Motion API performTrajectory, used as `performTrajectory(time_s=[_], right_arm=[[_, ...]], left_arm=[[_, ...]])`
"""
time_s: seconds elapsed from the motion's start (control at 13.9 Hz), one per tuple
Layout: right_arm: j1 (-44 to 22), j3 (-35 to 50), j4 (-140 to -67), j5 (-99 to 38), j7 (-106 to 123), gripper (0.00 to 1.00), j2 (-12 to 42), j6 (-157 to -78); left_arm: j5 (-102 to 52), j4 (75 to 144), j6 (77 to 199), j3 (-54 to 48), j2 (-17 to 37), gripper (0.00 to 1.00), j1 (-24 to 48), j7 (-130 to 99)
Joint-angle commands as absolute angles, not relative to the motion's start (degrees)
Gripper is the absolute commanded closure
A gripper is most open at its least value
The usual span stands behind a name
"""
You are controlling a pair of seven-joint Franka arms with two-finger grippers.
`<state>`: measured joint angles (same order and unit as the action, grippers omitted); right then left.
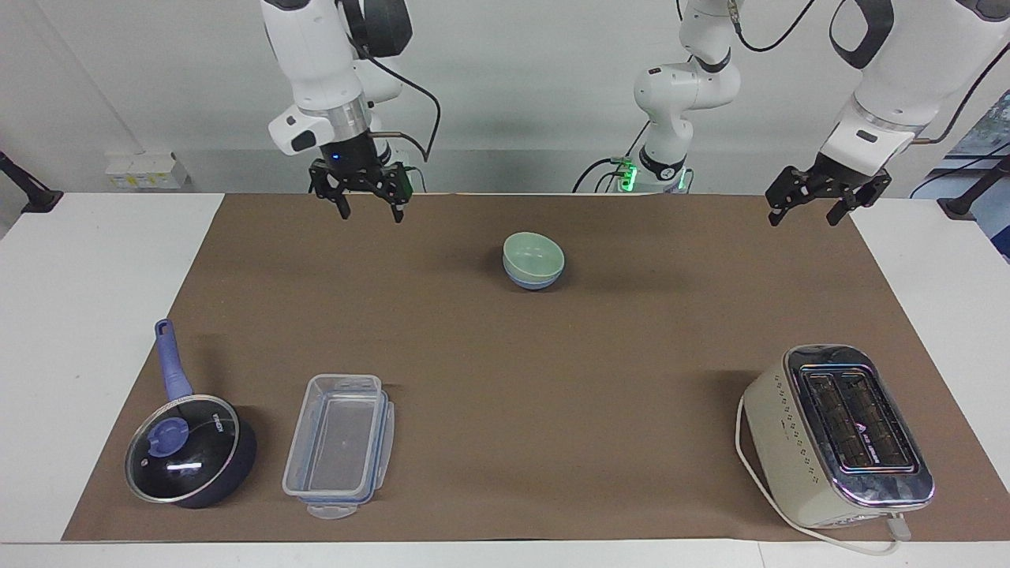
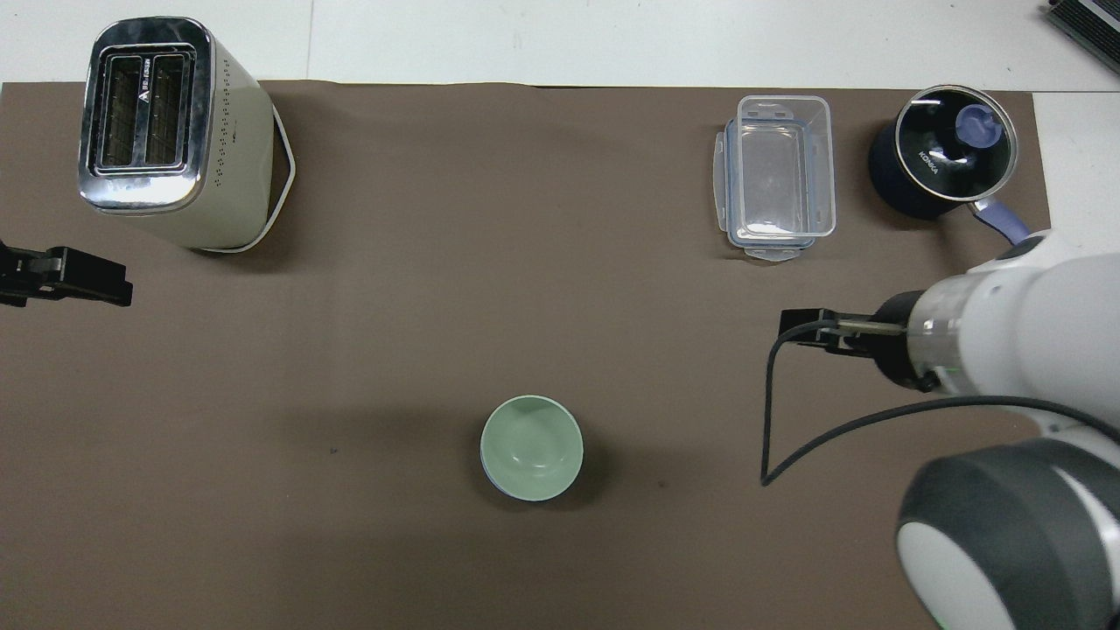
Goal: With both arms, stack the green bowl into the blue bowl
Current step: 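Release the green bowl and withdraw the right gripper to rest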
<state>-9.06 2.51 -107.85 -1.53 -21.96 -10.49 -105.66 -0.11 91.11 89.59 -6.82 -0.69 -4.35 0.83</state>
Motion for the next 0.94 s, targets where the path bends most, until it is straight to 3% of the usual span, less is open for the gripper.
performTrajectory(time_s=[0.0,0.65,0.86], right_arm=[[-5.55,3.34,-98.64,1.40,-18.90,0.00,-6.25,-101.70],[-0.62,3.25,-77.81,3.43,-11.34,0.00,3.06,-87.04],[-0.62,3.34,-76.29,2.90,-11.16,0.00,3.87,-83.32]], left_arm=[[1.14,90.79,88.68,-7.47,-0.70,0.00,-5.10,0.18],[1.14,90.79,88.68,-7.47,-0.70,0.00,-5.10,0.18],[1.14,90.79,88.68,-7.47,-0.70,0.00,-5.10,0.09]])
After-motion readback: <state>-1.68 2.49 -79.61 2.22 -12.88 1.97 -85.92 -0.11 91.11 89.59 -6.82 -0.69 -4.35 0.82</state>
